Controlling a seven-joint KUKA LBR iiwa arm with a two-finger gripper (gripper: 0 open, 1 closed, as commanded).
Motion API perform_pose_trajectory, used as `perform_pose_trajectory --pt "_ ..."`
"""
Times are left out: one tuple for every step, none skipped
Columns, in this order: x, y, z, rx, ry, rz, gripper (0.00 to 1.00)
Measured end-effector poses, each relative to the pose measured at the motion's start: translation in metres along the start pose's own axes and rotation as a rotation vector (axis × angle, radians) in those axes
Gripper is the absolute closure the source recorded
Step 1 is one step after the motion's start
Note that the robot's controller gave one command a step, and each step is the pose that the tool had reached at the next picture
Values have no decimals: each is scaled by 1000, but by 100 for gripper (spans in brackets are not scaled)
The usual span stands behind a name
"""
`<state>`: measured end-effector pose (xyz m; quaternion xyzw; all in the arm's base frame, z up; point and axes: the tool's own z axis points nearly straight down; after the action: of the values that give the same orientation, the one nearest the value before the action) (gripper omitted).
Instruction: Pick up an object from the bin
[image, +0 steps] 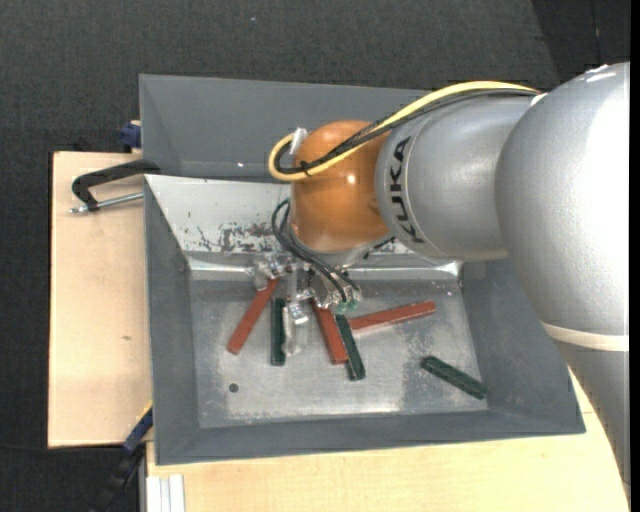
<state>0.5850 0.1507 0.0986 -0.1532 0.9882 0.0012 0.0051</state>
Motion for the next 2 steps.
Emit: perform_pose_trajectory --pt "69 43 27 -3 10 -331 100" --pt "69 42 27 -3 10 -329 100"
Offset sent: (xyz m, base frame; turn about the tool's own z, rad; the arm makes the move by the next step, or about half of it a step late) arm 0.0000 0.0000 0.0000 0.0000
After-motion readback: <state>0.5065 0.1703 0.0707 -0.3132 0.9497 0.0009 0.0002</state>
